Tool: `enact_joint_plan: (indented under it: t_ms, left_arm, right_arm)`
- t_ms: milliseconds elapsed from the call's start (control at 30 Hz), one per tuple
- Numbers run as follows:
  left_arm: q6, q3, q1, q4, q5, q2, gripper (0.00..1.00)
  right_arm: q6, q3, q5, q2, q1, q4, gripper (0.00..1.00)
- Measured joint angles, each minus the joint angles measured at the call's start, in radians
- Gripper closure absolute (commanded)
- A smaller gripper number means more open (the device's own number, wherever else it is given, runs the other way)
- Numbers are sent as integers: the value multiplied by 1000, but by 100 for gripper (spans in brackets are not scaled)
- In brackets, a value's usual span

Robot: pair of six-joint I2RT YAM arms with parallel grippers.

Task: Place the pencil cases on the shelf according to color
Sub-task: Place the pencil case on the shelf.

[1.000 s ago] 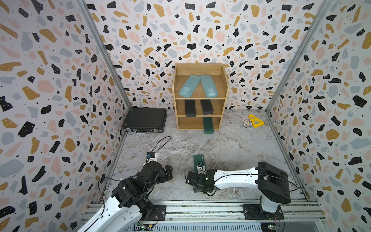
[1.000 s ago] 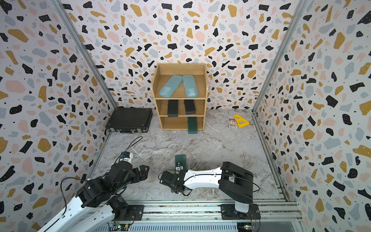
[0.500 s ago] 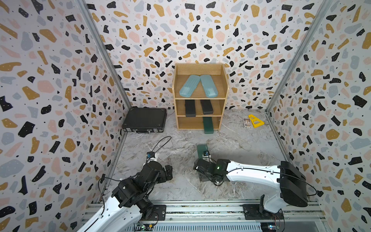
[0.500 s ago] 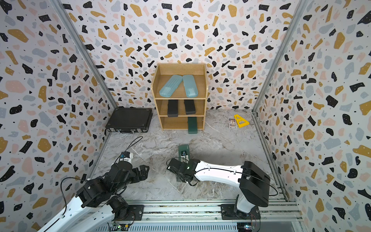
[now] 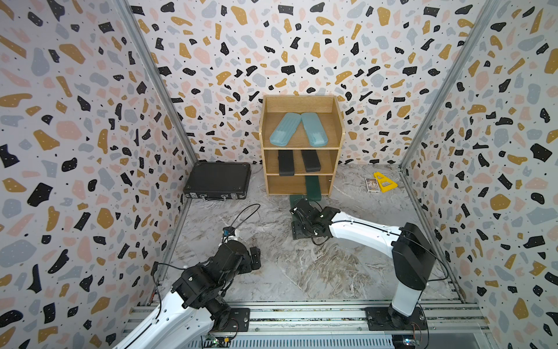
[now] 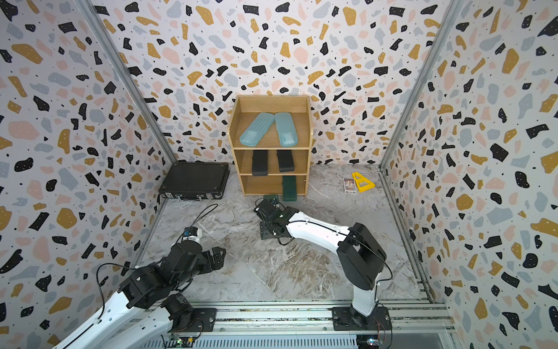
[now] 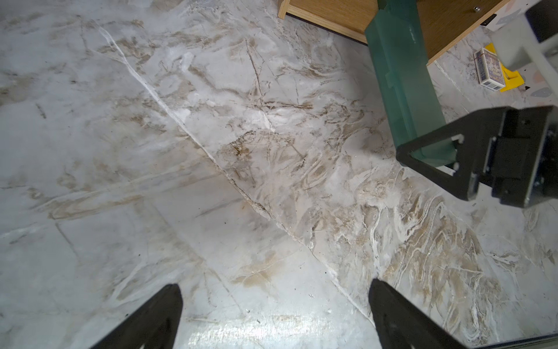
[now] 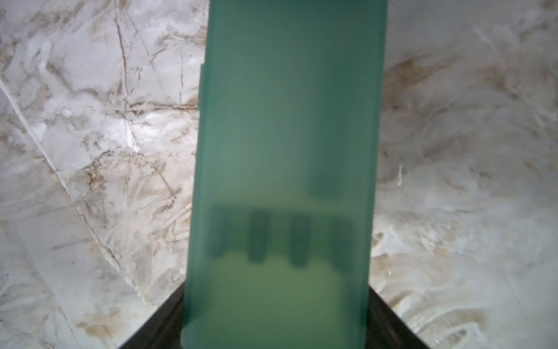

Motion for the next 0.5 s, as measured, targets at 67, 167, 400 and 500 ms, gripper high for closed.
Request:
enact_joint_plan:
  t_ms: [67,167,400,500]
  left_arm:
    - [0,0,0,9,-8,5,0]
    - [0,2,0,24,-17,14,0]
    - [11,54,2,43,-48,77,0]
    - [20,71,17,49,-60,82,0]
  right_arm:
    - [-11,47,-26,48,-18,10,79]
    - [-19,111,-54,116,-40,24,79]
    - [-20,253,-83,245,-87,41,79]
    - [-12,303,-93,287,-106,43,79]
